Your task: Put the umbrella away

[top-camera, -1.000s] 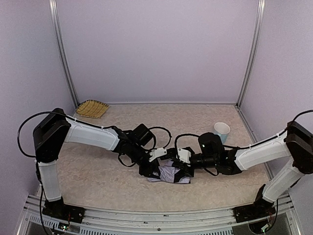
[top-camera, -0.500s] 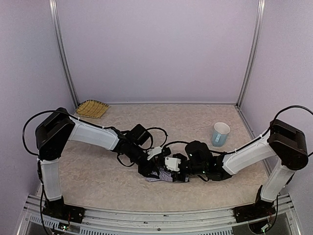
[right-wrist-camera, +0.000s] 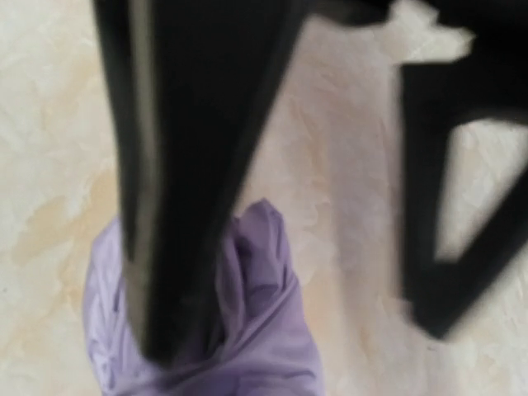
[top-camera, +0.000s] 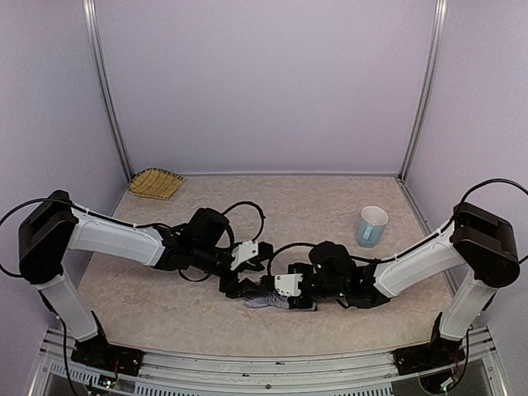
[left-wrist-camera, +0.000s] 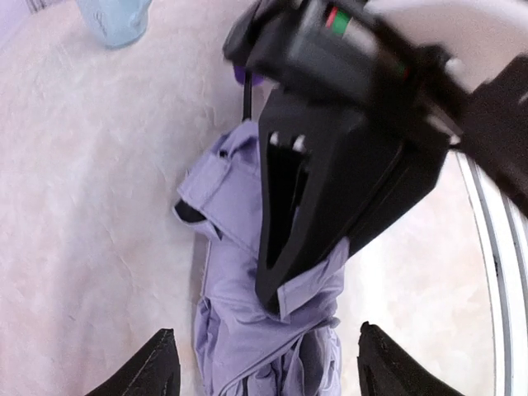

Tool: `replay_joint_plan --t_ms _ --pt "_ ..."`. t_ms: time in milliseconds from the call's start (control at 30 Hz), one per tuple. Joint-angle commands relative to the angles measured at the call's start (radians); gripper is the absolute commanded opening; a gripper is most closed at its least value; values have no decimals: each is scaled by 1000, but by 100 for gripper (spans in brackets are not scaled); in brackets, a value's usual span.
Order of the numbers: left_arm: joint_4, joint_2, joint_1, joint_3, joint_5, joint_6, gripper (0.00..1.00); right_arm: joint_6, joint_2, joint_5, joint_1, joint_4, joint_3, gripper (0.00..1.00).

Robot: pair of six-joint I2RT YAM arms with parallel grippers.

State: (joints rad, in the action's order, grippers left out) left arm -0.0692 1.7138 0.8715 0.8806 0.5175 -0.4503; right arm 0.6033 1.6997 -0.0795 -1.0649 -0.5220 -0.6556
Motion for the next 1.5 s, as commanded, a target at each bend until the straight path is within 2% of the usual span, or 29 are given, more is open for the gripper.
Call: replay_joint_plan --t_ms 0,100,167,233,433,567,667,800,967,1167,1267,1367,1467 --pt "-115 -74 22 -34 16 -66 73 18 29 50 -8 94 30 0" --pt "-185 -40 14 -54 35 -61 76 12 10 49 -9 91 36 0" --pt "-157 12 16 -28 27 -76 83 10 -7 50 -9 89 43 0" --pt "-134 52 26 -6 32 -97 86 13 -18 52 -8 84 50 0" --pt "-244 121 46 -44 45 -107 85 13 -25 46 -8 63 48 2" --pt "-362 172 68 -80 3 -85 82 5 -25 32 -9 35 61 10" --pt "-336 212 65 -72 -18 -72 71 -8 -27 35 -10 26 63 15" --pt "-263 221 52 -86 -45 -71 44 -37 -79 25 -12 30 80 21" --pt "-271 224 38 -107 -40 -55 25 -62 -114 72 -96 94 95 33" --pt "-274 236 21 -112 -41 -78 8 -143 -170 140 -242 217 87 37" --pt "-273 229 21 -119 -62 -103 0 -202 -204 163 -280 357 63 39" --pt "-281 226 26 -126 -96 -117 0 -261 -267 170 -310 483 37 41" --pt "-316 216 32 -152 -123 -134 0 -297 -342 159 -337 595 -5 51"
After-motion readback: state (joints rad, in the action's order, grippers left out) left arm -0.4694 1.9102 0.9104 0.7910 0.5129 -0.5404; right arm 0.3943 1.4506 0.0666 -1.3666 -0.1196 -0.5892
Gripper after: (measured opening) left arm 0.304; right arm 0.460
